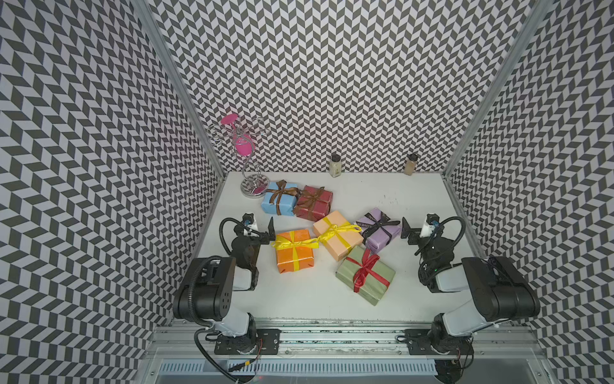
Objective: Untie the ribbon bows on the gift boxes
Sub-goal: Untie the ribbon from the gift box.
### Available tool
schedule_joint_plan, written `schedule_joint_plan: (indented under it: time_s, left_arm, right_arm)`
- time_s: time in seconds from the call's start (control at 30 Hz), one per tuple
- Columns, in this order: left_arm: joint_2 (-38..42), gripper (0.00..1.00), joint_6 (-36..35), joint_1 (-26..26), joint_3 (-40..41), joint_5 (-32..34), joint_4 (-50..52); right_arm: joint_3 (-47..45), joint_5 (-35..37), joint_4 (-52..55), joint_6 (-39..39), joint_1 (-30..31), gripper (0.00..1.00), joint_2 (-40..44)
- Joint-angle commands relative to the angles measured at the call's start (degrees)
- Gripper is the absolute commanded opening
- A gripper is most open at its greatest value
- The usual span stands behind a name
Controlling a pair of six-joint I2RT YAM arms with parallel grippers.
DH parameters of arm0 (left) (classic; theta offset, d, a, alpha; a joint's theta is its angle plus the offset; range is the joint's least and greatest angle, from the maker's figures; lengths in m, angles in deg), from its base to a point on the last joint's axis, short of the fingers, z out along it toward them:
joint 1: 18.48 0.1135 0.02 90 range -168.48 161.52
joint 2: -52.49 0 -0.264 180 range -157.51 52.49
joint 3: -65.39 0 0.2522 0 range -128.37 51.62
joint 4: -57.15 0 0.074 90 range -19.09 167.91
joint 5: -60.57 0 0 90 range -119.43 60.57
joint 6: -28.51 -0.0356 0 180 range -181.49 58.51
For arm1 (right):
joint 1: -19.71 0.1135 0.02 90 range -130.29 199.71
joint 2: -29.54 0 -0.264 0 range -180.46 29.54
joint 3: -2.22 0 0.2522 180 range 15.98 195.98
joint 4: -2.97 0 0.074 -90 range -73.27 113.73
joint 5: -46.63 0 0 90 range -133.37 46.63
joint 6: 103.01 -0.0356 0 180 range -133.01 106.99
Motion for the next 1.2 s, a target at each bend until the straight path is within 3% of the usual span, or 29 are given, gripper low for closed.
schedule_joint_plan:
  time_s: [0.0, 1.17]
  left_arm:
    - [-0.2, 1.0, -0.2, -0.4, -0.2, 0.4, -0.4]
    - [0.1, 1.0, -0.1, -0.8, 0.3, 3.1, -1.2]
  right_arm:
    - [0.5, 0.1, -3.0, -0.6, 0.2, 1.0, -0.6]
    - [-2.3, 2.1, -5.9, -0.4, 0.6, 0.99, 0.0]
